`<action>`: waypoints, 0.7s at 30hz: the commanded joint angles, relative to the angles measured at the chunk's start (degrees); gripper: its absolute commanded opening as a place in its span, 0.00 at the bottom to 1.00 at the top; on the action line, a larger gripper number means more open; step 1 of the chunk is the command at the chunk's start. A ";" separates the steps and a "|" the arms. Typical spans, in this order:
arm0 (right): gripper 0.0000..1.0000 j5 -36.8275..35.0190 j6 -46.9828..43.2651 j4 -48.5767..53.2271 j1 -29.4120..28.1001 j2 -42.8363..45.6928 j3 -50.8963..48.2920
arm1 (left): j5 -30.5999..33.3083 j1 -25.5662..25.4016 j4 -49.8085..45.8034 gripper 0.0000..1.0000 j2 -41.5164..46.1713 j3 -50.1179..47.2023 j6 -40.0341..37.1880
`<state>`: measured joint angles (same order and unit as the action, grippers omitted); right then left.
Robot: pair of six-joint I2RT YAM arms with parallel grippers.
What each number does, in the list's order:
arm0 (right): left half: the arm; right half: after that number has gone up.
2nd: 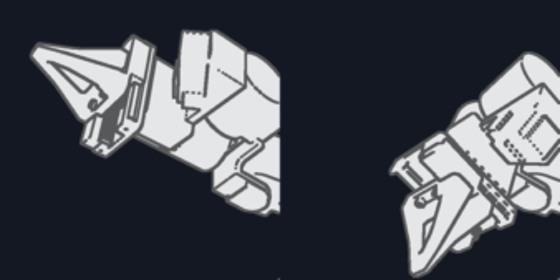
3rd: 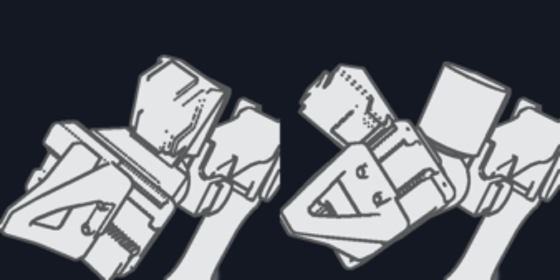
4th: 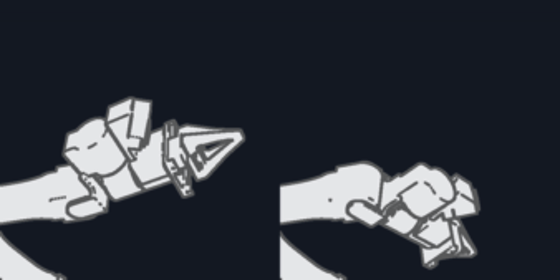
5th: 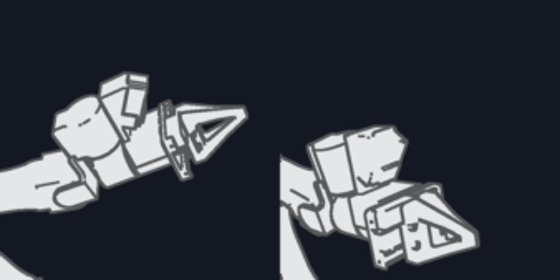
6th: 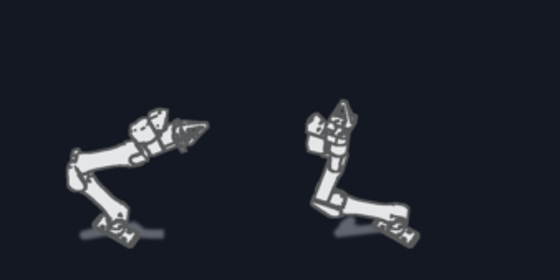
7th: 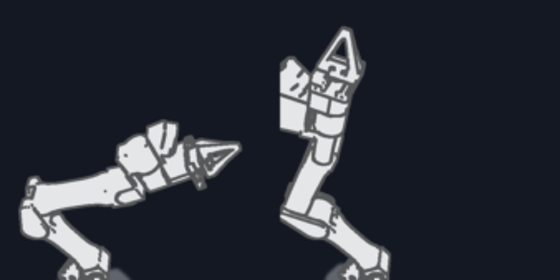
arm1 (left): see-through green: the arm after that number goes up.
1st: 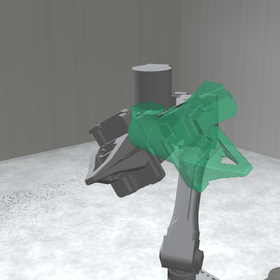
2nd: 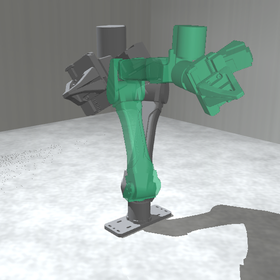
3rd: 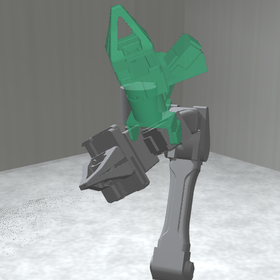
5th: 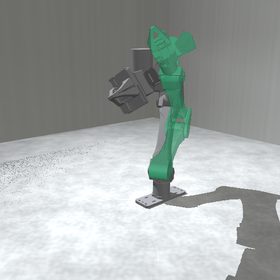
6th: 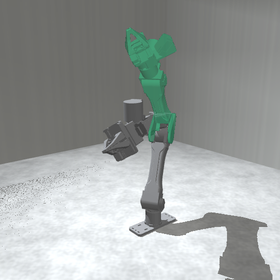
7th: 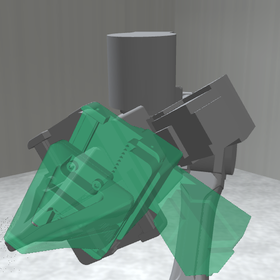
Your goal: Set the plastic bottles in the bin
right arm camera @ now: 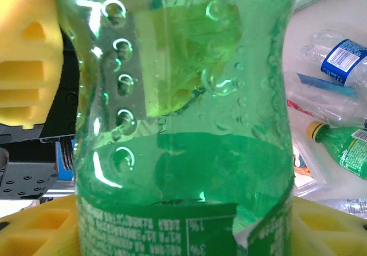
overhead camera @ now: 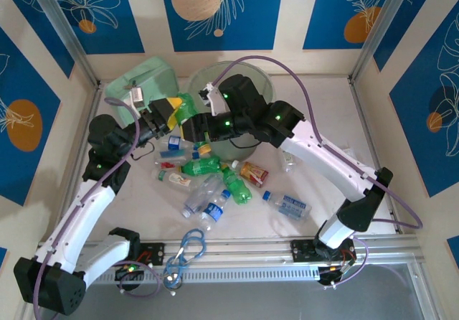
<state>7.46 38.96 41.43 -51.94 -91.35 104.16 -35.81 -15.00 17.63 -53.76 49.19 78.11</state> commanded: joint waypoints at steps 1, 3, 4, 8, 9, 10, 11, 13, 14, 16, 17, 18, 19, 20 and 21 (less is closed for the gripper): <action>0.60 0.19 -0.54 0.05 -0.61 0.16 2.31 | -0.51 0.32 1.28 0.61 -0.55 0.42 -0.47; 0.59 -0.30 -0.55 0.20 -0.60 0.21 2.45 | -0.74 0.34 1.09 0.71 -0.83 0.90 -0.92; 0.59 -0.69 -0.64 0.32 -0.56 0.34 2.54 | -0.76 0.32 1.03 0.80 -0.91 1.04 -1.16; 0.59 -3.01 -0.55 1.43 -0.44 0.47 2.95 | -0.09 0.30 -1.14 1.00 -0.22 1.79 -4.13; 0.59 -4.10 -0.79 2.34 -0.30 0.40 3.44 | 0.07 0.38 -3.04 1.00 0.07 2.60 -5.76; 0.59 -5.50 -0.96 3.65 -0.02 0.23 4.33 | 0.42 0.40 -6.07 1.00 0.42 3.80 -8.00; 0.59 -6.77 -1.05 4.91 0.50 0.00 5.28 | 1.05 0.39 -9.48 1.00 0.75 5.27 -10.57; 0.59 -8.26 -0.82 7.63 2.32 -0.62 7.45 | 3.17 0.41 -16.78 1.00 1.64 8.26 -15.76; 0.59 -8.79 -0.73 8.96 3.54 -0.98 8.45 | 4.67 0.40 -20.02 1.00 2.12 9.61 -18.37; 0.59 -9.05 -0.73 10.95 5.88 -1.71 10.07 | 6.90 0.39 -23.60 1.00 3.17 11.11 -22.12; 0.59 -8.80 -0.88 11.99 7.20 -2.49 10.95 | 7.98 0.41 -24.26 1.00 3.93 11.27 -23.52; 0.59 -8.92 -1.39 13.15 8.25 -3.23 12.03 | 8.51 0.41 -24.27 1.00 4.31 11.19 -24.51; 0.60 -9.85 -2.13 14.62 9.32 -4.08 13.38 | 8.95 0.38 -24.49 1.00 4.79 11.17 -25.50; 0.60 -11.36 -2.82 16.19 10.44 -5.13 14.82 | 9.30 0.44 -25.20 1.00 4.97 11.48 -26.37; 0.60 -12.31 -3.28 17.75 11.51 -6.16 16.27 | 9.55 0.40 -25.98 1.00 4.98 11.76 -26.95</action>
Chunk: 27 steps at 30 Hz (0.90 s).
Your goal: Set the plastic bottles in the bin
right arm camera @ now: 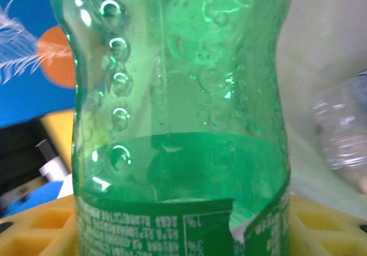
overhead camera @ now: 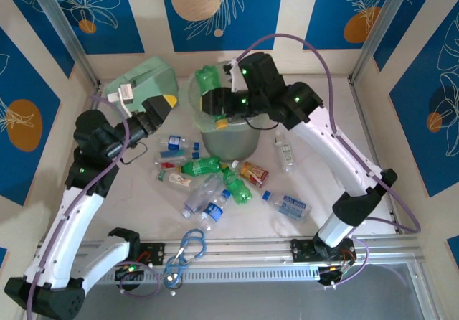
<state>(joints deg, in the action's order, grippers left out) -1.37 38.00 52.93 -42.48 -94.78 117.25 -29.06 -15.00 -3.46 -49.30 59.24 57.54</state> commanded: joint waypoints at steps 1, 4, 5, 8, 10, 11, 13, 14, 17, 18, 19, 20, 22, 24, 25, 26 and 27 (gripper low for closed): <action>0.60 -4.06 -2.42 8.00 3.57 -4.03 5.00 | 3.17 0.41 -5.97 0.99 0.45 1.96 -6.96; 0.60 -3.56 -2.68 11.67 7.67 -8.00 10.04 | 4.38 0.41 -8.23 0.94 0.30 1.73 -7.86; 0.60 -3.83 -3.19 12.90 8.59 -9.57 11.89 | 4.46 0.41 -8.82 0.92 0.17 1.54 -7.96; 0.61 -6.15 -4.61 16.26 10.34 -13.71 16.02 | 4.46 0.37 -10.08 0.90 -0.38 0.96 -7.97; 0.63 -6.89 -4.93 17.65 11.46 -15.47 17.32 | 4.37 0.41 -10.43 0.89 -0.45 0.56 -7.97; 0.66 -7.11 -4.89 17.99 11.86 -16.45 17.63 | 4.45 0.41 -10.61 0.89 -0.42 0.40 -8.05; 0.75 -7.96 -4.86 18.09 12.20 -17.16 17.99 | 4.71 0.41 -11.16 0.89 -0.45 0.17 -8.53; 0.79 -8.36 -4.86 18.08 12.25 -17.45 18.22 | 4.93 0.41 -11.60 0.89 -0.43 0.17 -8.81; 0.83 -8.89 -4.51 18.41 12.21 -17.71 19.38 | 5.50 0.41 -12.87 0.89 -0.86 0.45 -9.47; 0.83 -9.07 -4.43 18.65 12.18 -17.60 19.92 | 5.67 0.41 -13.12 0.89 -0.93 0.59 -9.54; 0.84 -9.22 -4.40 18.99 12.16 -17.50 20.56 | 5.89 0.41 -13.27 0.90 -1.05 0.63 -9.64; 0.84 -9.43 -4.34 19.35 12.11 -17.25 21.18 | 5.93 0.37 -13.25 0.90 -1.06 0.63 -9.61; 0.84 -9.91 -4.58 19.76 11.77 -16.24 21.92 | 5.90 0.41 -13.31 0.90 -1.27 0.65 -9.56; 0.84 -10.98 -5.05 19.97 11.08 -14.18 21.88 | 5.87 0.37 -13.53 0.89 -1.38 0.61 -9.39; 0.84 -11.91 -5.34 20.23 10.68 -12.90 21.59 | 5.86 0.37 -13.69 0.89 -1.34 0.61 -9.41; 0.84 -12.92 -5.58 20.58 10.13 -11.43 20.87 | 5.77 0.40 -13.88 0.89 -1.33 0.54 -9.32; 0.85 -13.98 -5.86 20.87 9.76 -9.83 19.75 | 5.78 0.41 -13.99 0.89 -1.06 0.44 -9.30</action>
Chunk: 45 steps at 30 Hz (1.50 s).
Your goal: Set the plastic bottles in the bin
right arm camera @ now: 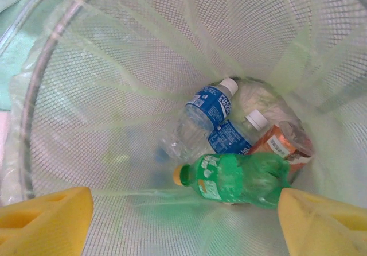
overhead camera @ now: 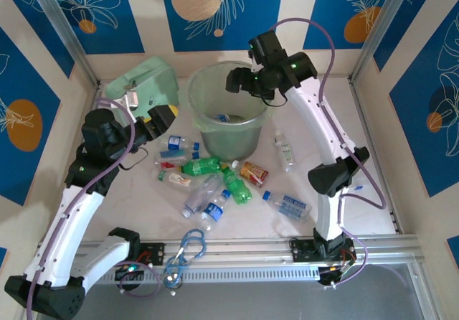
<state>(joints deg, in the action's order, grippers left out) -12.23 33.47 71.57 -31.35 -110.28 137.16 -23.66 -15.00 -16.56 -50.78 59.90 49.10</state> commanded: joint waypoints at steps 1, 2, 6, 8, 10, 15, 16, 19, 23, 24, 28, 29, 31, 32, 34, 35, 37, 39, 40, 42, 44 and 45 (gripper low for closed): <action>0.85 -4.37 -1.51 2.34 -1.88 8.02 -2.17 | 0.44 0.41 -0.97 0.88 0.58 -0.48 -0.82; 0.85 -5.59 -1.57 2.10 -2.42 10.61 -5.19 | 0.54 0.41 -1.15 0.88 0.83 -0.72 -0.76; 0.88 -9.38 -0.05 -0.90 -4.18 23.36 -22.03 | 1.18 0.41 -2.72 0.88 1.24 -1.19 -0.85; 0.89 -11.24 1.82 -1.61 -4.68 30.40 -31.55 | 0.90 0.42 -2.79 0.87 1.14 -1.36 -0.65; 0.90 -11.60 3.24 -1.78 -4.79 36.30 -39.95 | 0.67 0.42 -2.40 0.87 1.36 -1.66 -0.35; 0.92 -11.61 7.84 2.08 -4.27 45.28 -58.44 | 0.20 0.41 -1.01 0.87 1.31 -2.77 0.76; 0.92 -11.98 9.90 4.00 -3.79 45.67 -61.39 | 0.11 0.41 -0.77 0.87 1.25 -2.98 1.01; 0.93 -9.48 12.44 3.27 -3.71 47.11 -70.55 | -0.07 0.41 0.07 0.86 1.19 -3.63 1.85; 0.97 -6.00 14.36 -0.35 -4.66 48.84 -79.44 | -0.20 0.40 0.29 0.85 1.04 -4.26 2.40; 0.98 -5.39 15.18 -0.79 -4.89 48.72 -81.04 | -0.31 0.41 0.22 0.85 1.11 -4.31 2.49; 0.98 -5.29 20.09 -1.03 -6.88 45.81 -84.78 | -0.22 0.42 0.09 0.85 1.23 -4.78 2.58; 0.98 -5.65 21.68 -0.70 -7.28 44.93 -85.31 | -0.20 0.41 0.23 0.85 1.26 -4.95 2.73; 0.98 -6.38 25.61 -0.12 -8.22 43.56 -86.31 | -0.25 0.41 0.77 0.85 1.31 -5.48 3.17; 0.98 -6.67 27.35 0.36 -8.56 43.32 -86.53 | -0.32 0.41 1.01 0.85 1.30 -5.65 3.35; 0.97 -7.06 31.46 1.19 -10.07 43.62 -86.79 | -0.35 0.37 1.18 0.84 1.35 -5.85 3.53; 0.95 -6.94 33.91 1.57 -11.00 44.00 -86.77 | -0.46 0.43 1.17 0.85 1.31 -5.93 3.46; 0.93 -5.78 38.85 2.21 -13.50 45.09 -86.62 | -0.51 0.41 1.02 0.85 1.29 -6.04 3.30; 0.92 -4.39 42.17 1.03 -16.32 46.06 -86.79 | -0.49 0.37 0.84 0.84 1.26 -6.13 3.06; 0.91 -3.45 43.32 0.46 -17.35 46.22 -87.00 | -0.51 0.41 0.90 0.85 1.31 -6.24 3.10; 0.91 -0.72 43.97 -1.27 -18.12 45.97 -88.05 | -0.51 0.41 1.14 0.84 1.37 -6.54 3.19; 0.91 2.23 43.79 -3.72 -18.18 45.48 -90.04 | -0.55 0.41 1.28 0.84 1.38 -6.81 3.28; 0.91 3.21 43.74 -4.55 -18.22 45.16 -91.03 | -0.58 0.48 1.43 0.85 1.32 -6.90 3.19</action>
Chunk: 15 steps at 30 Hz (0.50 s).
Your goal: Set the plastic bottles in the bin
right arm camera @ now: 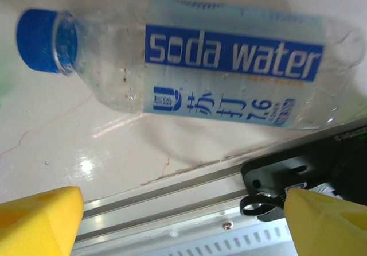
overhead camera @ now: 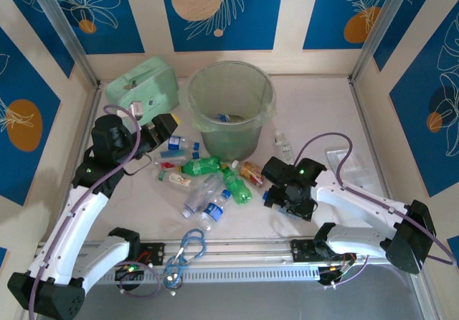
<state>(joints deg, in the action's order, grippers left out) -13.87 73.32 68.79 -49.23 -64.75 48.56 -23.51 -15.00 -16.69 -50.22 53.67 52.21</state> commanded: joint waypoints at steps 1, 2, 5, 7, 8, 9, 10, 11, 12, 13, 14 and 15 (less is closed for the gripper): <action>0.91 5.59 3.85 -2.62 -0.27 -0.88 -3.40 | -0.83 0.42 1.54 0.85 0.81 -0.67 0.09; 0.91 6.22 3.55 -3.29 0.06 -1.30 -4.20 | -0.92 0.41 1.41 0.85 0.81 -0.69 0.00; 0.92 6.59 3.28 -4.82 1.59 -2.22 -5.69 | -0.92 0.41 1.59 0.85 0.93 -0.80 0.00; 0.92 5.94 3.02 -5.89 3.30 -2.22 -6.55 | -0.91 0.42 1.53 0.85 1.11 -0.85 0.00; 0.92 5.52 2.74 -6.12 4.38 -2.22 -6.85 | -0.91 0.41 1.54 0.84 1.15 -0.85 -0.01; 0.92 4.99 2.13 -6.53 5.91 -2.06 -7.27 | -0.91 0.39 1.48 0.84 1.22 -0.85 -0.07; 0.92 4.31 1.41 -6.86 7.83 -1.73 -7.54 | -0.92 0.45 1.47 0.84 1.27 -0.85 -0.09; 0.92 3.41 0.82 -7.07 9.38 -1.17 -7.78 | -0.92 0.35 1.40 0.84 1.33 -0.80 -0.16; 0.93 2.30 0.18 -7.47 11.18 -0.40 -8.17 | -0.90 0.41 1.24 0.83 1.35 -0.63 -0.26; 0.93 2.05 -0.99 -8.43 13.29 0.31 -8.71 | -0.88 0.41 0.96 0.83 1.45 -0.38 -0.48; 0.93 2.40 -1.93 -9.19 15.47 0.66 -9.17 | -0.93 0.42 0.70 0.83 1.44 -0.09 -0.73; 0.93 2.84 -3.13 -9.93 18.03 1.01 -9.59 | -0.76 0.37 0.21 0.83 1.50 0.29 -1.17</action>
<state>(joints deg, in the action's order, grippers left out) -10.41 72.95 60.27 -35.14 -65.30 40.18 -23.51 -15.00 -16.78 -49.65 52.95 52.14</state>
